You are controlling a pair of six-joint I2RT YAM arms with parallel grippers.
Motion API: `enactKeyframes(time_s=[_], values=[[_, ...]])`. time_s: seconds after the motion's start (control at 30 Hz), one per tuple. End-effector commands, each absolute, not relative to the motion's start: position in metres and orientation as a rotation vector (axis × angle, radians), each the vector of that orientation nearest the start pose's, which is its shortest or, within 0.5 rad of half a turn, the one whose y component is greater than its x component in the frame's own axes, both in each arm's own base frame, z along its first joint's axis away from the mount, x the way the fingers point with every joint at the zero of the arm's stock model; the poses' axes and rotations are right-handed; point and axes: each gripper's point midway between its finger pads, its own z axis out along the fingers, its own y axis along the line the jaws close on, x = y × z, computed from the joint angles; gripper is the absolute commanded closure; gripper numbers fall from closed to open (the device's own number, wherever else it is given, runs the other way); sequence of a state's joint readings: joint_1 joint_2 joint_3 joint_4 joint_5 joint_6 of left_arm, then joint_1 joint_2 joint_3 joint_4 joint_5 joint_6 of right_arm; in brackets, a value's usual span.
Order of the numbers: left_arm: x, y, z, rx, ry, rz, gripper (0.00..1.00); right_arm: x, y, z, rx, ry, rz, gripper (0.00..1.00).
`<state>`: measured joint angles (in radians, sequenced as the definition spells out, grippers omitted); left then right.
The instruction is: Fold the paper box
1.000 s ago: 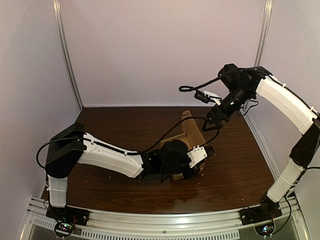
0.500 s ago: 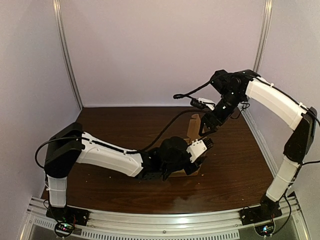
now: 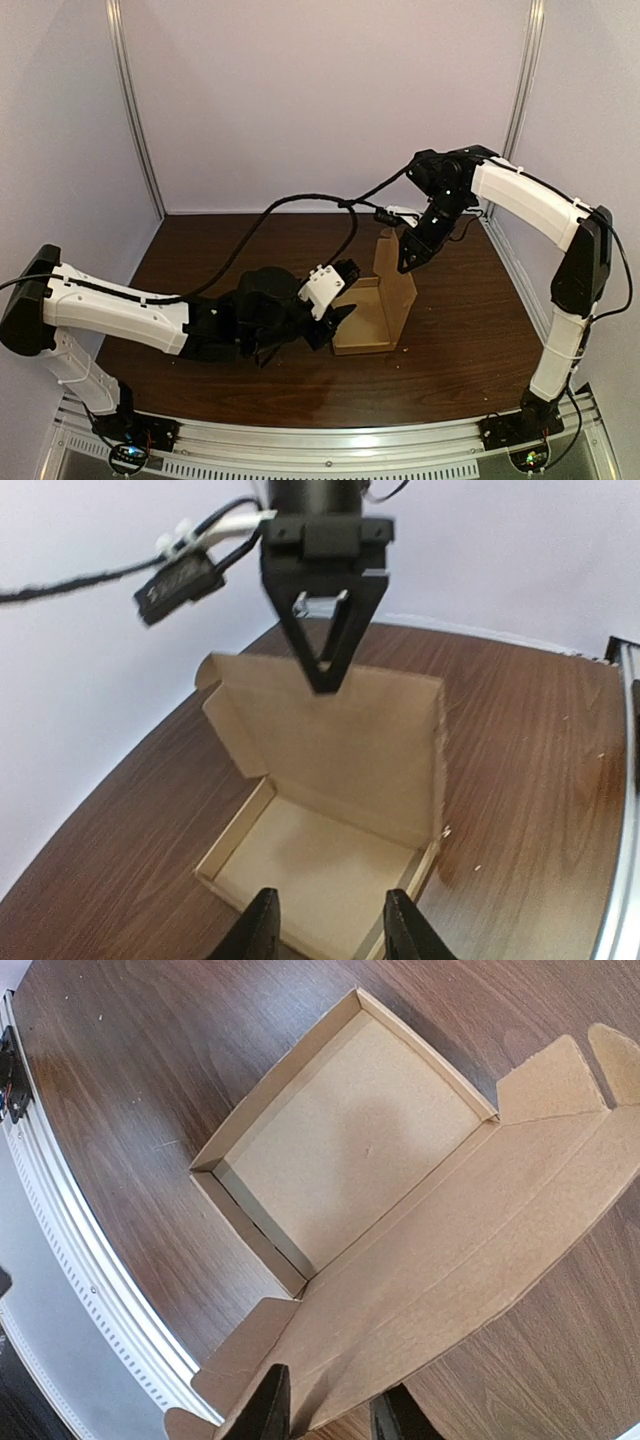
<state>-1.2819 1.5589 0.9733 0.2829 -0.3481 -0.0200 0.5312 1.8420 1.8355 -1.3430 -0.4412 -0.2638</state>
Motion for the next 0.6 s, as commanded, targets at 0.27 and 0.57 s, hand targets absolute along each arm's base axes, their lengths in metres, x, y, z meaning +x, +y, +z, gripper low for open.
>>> enactKeyframes(time_s=[0.27,0.57], values=[[0.236,-0.370,0.187,0.600,1.784,-0.335,0.58,0.285,0.276,0.211,-1.510,2.508,0.555,0.90],[0.230,-0.318,0.174,0.446,1.845,-0.318,0.53,0.260,0.306,0.208,-1.828,2.262,0.269,0.92]])
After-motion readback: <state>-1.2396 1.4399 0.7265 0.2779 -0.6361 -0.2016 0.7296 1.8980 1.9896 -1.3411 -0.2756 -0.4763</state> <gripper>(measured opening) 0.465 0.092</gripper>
